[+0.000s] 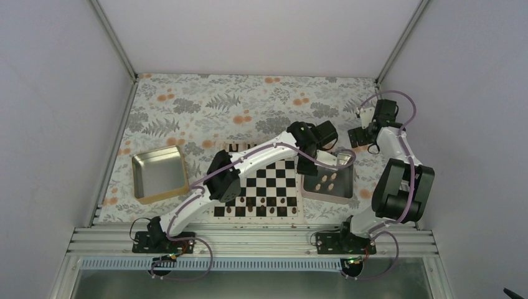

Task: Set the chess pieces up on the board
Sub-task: Pick up the chess piece from the storage box.

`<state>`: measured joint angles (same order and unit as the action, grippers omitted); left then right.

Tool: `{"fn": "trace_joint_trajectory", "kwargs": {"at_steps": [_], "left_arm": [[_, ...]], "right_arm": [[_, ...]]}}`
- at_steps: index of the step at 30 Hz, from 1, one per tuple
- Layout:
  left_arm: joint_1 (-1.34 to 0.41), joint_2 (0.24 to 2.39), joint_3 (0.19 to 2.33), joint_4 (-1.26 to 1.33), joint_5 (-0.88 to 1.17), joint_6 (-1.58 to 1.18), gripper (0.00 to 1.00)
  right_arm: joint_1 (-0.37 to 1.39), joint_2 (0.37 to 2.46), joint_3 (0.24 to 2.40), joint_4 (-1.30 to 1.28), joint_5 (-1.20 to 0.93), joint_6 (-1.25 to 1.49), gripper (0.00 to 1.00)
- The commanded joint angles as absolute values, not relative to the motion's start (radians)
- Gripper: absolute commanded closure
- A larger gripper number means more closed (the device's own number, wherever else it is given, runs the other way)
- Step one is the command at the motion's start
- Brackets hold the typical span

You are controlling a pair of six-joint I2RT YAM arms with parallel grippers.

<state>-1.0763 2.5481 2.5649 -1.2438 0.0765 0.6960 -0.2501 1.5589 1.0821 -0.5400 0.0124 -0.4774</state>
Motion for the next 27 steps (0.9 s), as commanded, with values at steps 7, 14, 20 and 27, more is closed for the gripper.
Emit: {"fn": "trace_joint_trajectory", "kwargs": {"at_steps": [7,14,20,27], "left_arm": [[-1.125,2.521,2.579,-1.244,0.222,0.728,0.37],[-1.137,2.566,2.610,-1.234,0.218,0.718,0.37],[-1.140,2.591,2.599,-1.213,0.206,0.713,0.38],[-1.144,2.616,2.595,-1.186,0.175,0.706,0.42]], "right_arm": [[-0.250,1.554,1.098,-0.540,-0.025,-0.474,0.00],[-0.252,1.551,1.100,-0.544,-0.035,-0.475,0.00],[-0.251,1.551,1.099,-0.550,-0.044,-0.478,0.00],[-0.250,1.548,1.097,-0.553,-0.051,-0.480,0.00]]}}
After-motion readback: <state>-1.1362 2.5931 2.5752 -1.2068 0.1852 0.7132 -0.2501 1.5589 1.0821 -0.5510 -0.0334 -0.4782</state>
